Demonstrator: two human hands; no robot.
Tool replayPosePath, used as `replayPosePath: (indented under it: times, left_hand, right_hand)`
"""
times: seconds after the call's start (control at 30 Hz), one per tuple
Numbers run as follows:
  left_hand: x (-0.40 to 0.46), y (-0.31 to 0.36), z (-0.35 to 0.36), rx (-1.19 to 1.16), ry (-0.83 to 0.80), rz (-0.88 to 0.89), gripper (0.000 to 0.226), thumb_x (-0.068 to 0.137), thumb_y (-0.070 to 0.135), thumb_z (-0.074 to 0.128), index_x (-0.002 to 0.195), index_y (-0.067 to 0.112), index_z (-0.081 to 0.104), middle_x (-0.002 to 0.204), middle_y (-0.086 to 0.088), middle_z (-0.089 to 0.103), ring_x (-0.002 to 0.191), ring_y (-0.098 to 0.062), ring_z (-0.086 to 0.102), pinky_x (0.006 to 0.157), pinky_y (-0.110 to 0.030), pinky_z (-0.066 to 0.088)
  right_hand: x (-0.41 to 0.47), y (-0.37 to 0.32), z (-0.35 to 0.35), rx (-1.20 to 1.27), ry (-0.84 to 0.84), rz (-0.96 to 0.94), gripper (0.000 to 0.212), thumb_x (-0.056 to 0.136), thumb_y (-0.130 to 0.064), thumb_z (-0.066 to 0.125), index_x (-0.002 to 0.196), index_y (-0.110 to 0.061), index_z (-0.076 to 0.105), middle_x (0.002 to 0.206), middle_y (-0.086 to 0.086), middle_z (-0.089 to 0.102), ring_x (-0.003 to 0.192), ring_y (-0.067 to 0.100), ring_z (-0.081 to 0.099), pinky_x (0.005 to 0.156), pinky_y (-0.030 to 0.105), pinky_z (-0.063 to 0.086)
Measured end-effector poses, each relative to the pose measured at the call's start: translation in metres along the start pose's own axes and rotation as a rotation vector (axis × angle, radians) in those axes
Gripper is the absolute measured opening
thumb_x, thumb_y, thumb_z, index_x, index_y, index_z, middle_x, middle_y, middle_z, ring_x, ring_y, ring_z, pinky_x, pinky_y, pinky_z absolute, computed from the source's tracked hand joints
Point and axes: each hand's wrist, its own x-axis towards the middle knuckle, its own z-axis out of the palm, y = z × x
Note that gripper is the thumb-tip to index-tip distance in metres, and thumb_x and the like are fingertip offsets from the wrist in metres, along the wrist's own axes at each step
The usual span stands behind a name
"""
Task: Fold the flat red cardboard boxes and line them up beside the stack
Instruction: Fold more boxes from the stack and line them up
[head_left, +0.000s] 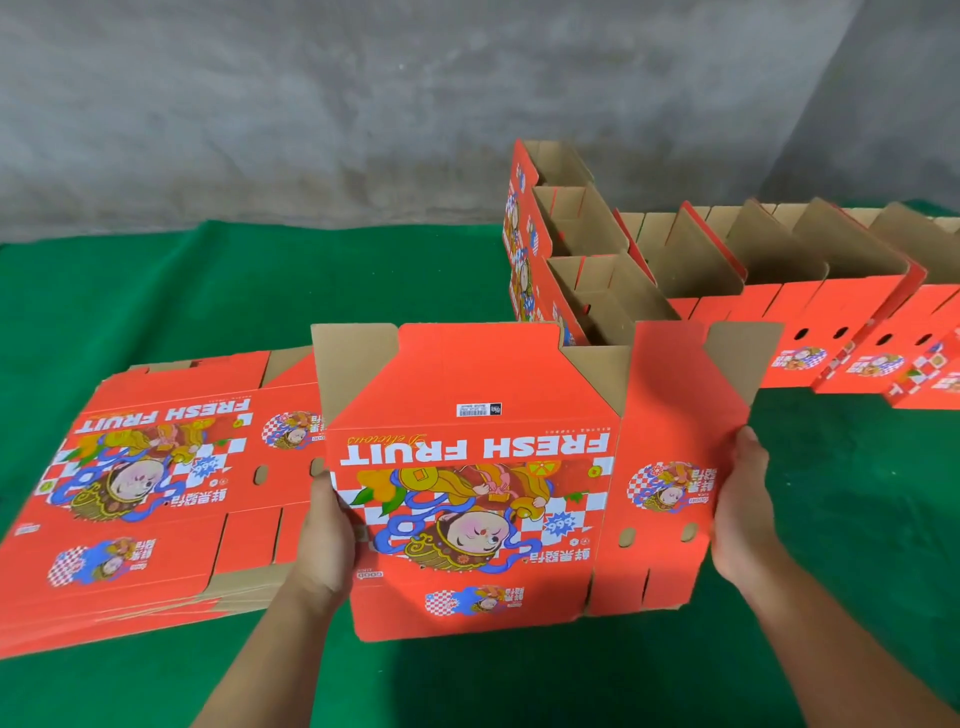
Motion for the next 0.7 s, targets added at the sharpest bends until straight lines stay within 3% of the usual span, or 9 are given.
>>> replayPosePath:
  times: [0.13,0.17,0.23,0.33,0.43,0.57,0.63,0.67,0.7]
  left_hand:
    - [0.000,-0.002,0.004,-0.013,0.039,0.019,0.080,0.099,0.070,0.034,0.121,0.004,0.072,0.125,-0.030,0.069,0.118,-0.057,0.064,0.106,-0.075,0.044]
    - [-0.001,-0.003,0.006,-0.020,0.036,0.013,0.078,0.092,0.073,0.039,0.115,0.008,0.075,0.122,-0.026,0.071,0.116,-0.054,0.066,0.105,-0.074,0.045]
    - [-0.007,-0.004,0.015,0.000,-0.007,0.006,0.077,0.077,0.078,0.046,0.110,0.015,0.076,0.120,-0.018,0.074,0.109,-0.043,0.072,0.105,-0.068,0.049]
    - [-0.011,-0.008,0.030,0.031,-0.100,0.003,0.077,0.085,0.079,0.044,0.120,0.019,0.076,0.123,-0.015,0.075,0.112,-0.036,0.073,0.104,-0.060,0.053]
    - [-0.010,0.000,0.033,0.000,-0.150,0.033,0.077,0.094,0.084,0.037,0.126,0.026,0.076,0.124,-0.014,0.076,0.116,-0.034,0.073,0.095,-0.052,0.060]
    - [-0.008,0.011,0.020,0.033,-0.184,0.110,0.088,0.082,0.095,0.041,0.133,0.030,0.071,0.131,-0.015,0.073,0.120,-0.036,0.070,0.103,-0.059,0.053]
    - [-0.010,0.012,0.019,0.102,-0.162,0.160,0.090,0.075,0.101,0.038,0.111,0.030,0.079,0.115,-0.013,0.078,0.105,-0.033,0.076,0.096,-0.053,0.056]
    - [-0.010,0.011,0.021,0.153,-0.096,0.197,0.090,0.070,0.105,0.035,0.083,0.027,0.077,0.092,-0.009,0.078,0.083,-0.027,0.074,0.081,-0.043,0.056]
    - [-0.010,0.010,0.023,0.191,-0.002,0.260,0.088,0.066,0.108,0.034,0.061,0.024,0.060,0.069,-0.007,0.066,0.062,-0.021,0.061,0.065,-0.033,0.048]
  right_hand:
    - [-0.004,-0.005,0.000,0.012,-0.093,-0.063,0.056,0.070,-0.085,0.045,0.088,-0.044,0.078,0.093,-0.006,0.079,0.066,0.013,0.074,0.055,0.031,0.053]
    - [-0.006,-0.006,0.000,0.015,-0.117,-0.082,0.051,0.072,-0.083,0.044,0.087,-0.048,0.077,0.097,-0.007,0.079,0.069,0.010,0.074,0.058,0.031,0.053]
    - [-0.009,-0.005,0.002,0.000,-0.196,-0.097,0.054,0.073,-0.080,0.044,0.101,-0.047,0.077,0.113,-0.006,0.077,0.092,0.008,0.075,0.083,0.037,0.055]
    - [-0.015,-0.006,0.012,-0.109,-0.145,-0.070,0.086,0.065,-0.085,0.045,0.124,-0.028,0.070,0.122,0.000,0.072,0.115,0.023,0.067,0.109,0.046,0.046]
    - [-0.015,-0.017,0.016,-0.219,0.030,-0.173,0.078,0.068,-0.089,0.036,0.101,-0.026,0.067,0.103,-0.006,0.069,0.105,0.025,0.065,0.100,0.043,0.048]
    - [-0.004,-0.016,0.011,-0.286,0.010,-0.346,0.066,0.082,-0.075,0.040,0.113,-0.023,0.066,0.106,-0.001,0.068,0.100,0.025,0.066,0.084,0.039,0.053]
    - [-0.009,-0.014,0.016,-0.289,0.000,-0.539,0.058,0.082,-0.057,0.052,0.129,-0.024,0.054,0.113,-0.006,0.062,0.103,0.013,0.063,0.073,0.026,0.048]
    - [-0.012,-0.012,0.020,-0.302,0.009,-0.644,0.061,0.080,-0.047,0.057,0.136,-0.024,0.047,0.119,-0.004,0.058,0.108,0.012,0.060,0.077,0.024,0.047]
    - [-0.017,-0.008,0.025,-0.368,0.050,-0.739,0.066,0.078,-0.041,0.061,0.139,-0.024,0.043,0.126,0.003,0.055,0.116,0.020,0.055,0.086,0.030,0.046]
